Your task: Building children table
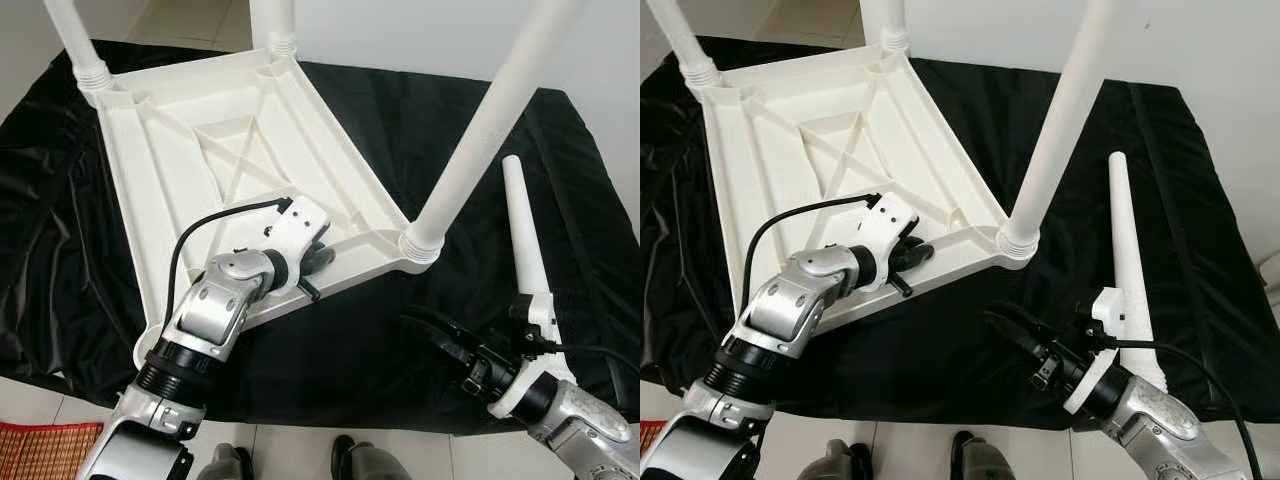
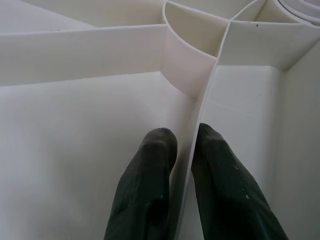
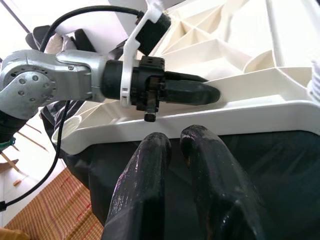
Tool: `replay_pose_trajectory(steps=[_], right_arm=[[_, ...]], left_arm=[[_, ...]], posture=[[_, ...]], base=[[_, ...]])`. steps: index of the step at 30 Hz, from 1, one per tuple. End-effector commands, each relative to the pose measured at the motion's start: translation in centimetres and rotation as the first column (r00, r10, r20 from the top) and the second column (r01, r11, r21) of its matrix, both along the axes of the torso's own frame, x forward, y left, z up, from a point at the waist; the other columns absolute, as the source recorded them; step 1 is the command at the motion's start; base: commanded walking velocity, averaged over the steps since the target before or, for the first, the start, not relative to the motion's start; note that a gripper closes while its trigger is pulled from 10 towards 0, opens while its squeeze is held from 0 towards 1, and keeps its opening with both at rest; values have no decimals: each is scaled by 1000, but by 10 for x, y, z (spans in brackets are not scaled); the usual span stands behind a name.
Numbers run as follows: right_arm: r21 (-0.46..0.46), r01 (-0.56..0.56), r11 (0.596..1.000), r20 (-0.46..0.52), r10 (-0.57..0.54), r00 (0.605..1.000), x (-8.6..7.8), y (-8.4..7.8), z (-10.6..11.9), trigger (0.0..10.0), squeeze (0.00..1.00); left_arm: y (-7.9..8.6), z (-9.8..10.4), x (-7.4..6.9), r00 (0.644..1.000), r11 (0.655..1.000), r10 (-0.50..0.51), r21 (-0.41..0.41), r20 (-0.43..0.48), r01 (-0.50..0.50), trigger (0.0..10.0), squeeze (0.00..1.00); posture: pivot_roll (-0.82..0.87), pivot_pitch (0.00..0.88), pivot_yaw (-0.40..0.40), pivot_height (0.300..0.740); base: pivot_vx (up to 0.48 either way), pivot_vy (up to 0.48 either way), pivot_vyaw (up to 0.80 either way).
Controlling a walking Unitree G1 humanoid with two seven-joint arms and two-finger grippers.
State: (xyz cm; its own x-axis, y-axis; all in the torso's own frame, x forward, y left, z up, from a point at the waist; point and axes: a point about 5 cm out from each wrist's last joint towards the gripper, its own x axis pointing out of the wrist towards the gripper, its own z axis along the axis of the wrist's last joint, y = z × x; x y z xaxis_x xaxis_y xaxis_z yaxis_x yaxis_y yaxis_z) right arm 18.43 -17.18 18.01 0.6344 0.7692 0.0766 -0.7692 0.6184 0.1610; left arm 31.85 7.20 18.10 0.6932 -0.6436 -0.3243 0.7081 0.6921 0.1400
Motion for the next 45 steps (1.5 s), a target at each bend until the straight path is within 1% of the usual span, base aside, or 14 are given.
replay_pose_trajectory(steps=[1, 5, 11, 12, 15, 16, 17, 18, 22, 24, 25, 34, 38, 45], right_arm=[[-8, 10, 1000, -6, -10, 1000, 0, -1, -2, 10000, 0], [-4, 5, 1000, -5, -5, 1000, 2, -1, -2, 10000, 0], [-9, -6, 1000, 0, 6, 1000, 4, 0, -2, 10000, 0], [-9, -5, 1000, 5, 5, 1000, 5, 0, -1, 10000, 0], [-7, -1, 1000, 10, 1, 1000, 6, 0, -1, 10000, 0], [5, 21, 1000, 16, -21, 1000, 9, 0, 0, 10000, 0], [5, 21, 1000, 16, -21, 1000, 9, 0, 0, 10000, 0], [10, 28, 1000, 17, -28, 999, 9, 0, 0, 10000, 0], [11, 28, 1000, 19, -29, 999, 9, 1, 0, 10000, 0], [12, 31, 999, 16, -31, 999, 7, 1, -2, 10000, 0], [13, 34, 999, 16, -34, 999, 6, 2, -2, 10000, 0], [27, 42, 999, 18, -42, 999, 8, 4, -3, 10000, 0], [28, 41, 999, 19, -41, 999, 9, 4, -3, 10000, 0], [23, 34, 999, 17, -34, 999, 11, 3, -3, 10000, 0]], left_arm=[[38, -23, 4, 955, 953, 293, 97, -38, -288, 0, 0], [48, -24, 4, 943, 940, 330, 101, -35, -325, 0, 0], [44, -21, 7, 944, 940, 330, 91, -9, -328, 0, 0], [37, -21, 9, 949, 945, 316, 92, 0, -315, 10000, 0], [28, -19, 10, 958, 954, 287, 83, 11, -287, 10000, 0], [11, -14, 10, 976, 974, 217, 53, 21, -218, 10000, 365], [11, -14, 10, 976, 974, 217, 53, 21, -218, 10000, 365], [7, -12, 9, 980, 980, 195, 42, 26, -196, 10000, 1000], [-8, -4, 4, 995, 996, 92, 6, 42, -92, 10000, 1000], [-22, 8, -4, 996, 998, -28, -50, 82, 32, 10000, 1000], [-25, 13, -6, 993, 994, -70, -74, 100, 77, 10000, 0], [-14, 39, -7, 973, 971, -139, -167, 185, 171, 10000, 0], [-4, 43, -12, 953, 957, -211, -152, 217, 247, 10000, 0], [17, 34, -28, 909, 917, -382, -51, 169, 395, 10000, 0]], posture=[[-33, 213, -6, 740], [-33, 213, -6, 740], [-16, 201, -17, 740], [-16, 201, -17, 740], [-15, 193, -17, 740], [-18, 190, -16, 740], [-18, 190, -16, 740], [-18, 190, -16, 740], [-24, 185, -8, 740], [-26, 181, 3, 740], [-28, 179, 6, 740], [-25, 176, 5, 740], [-17, 179, -3, 740], [-6, 193, -19, 740]], base=[[0, 0, 0], [0, 0, 0], [0, 0, 0], [0, 0, 0], [0, 0, 0], [0, 0, 0], [0, 0, 0], [0, 0, 0], [0, 0, 0], [0, 0, 0], [0, 0, 0], [0, 0, 0], [0, 0, 0], [0, 0, 0]])
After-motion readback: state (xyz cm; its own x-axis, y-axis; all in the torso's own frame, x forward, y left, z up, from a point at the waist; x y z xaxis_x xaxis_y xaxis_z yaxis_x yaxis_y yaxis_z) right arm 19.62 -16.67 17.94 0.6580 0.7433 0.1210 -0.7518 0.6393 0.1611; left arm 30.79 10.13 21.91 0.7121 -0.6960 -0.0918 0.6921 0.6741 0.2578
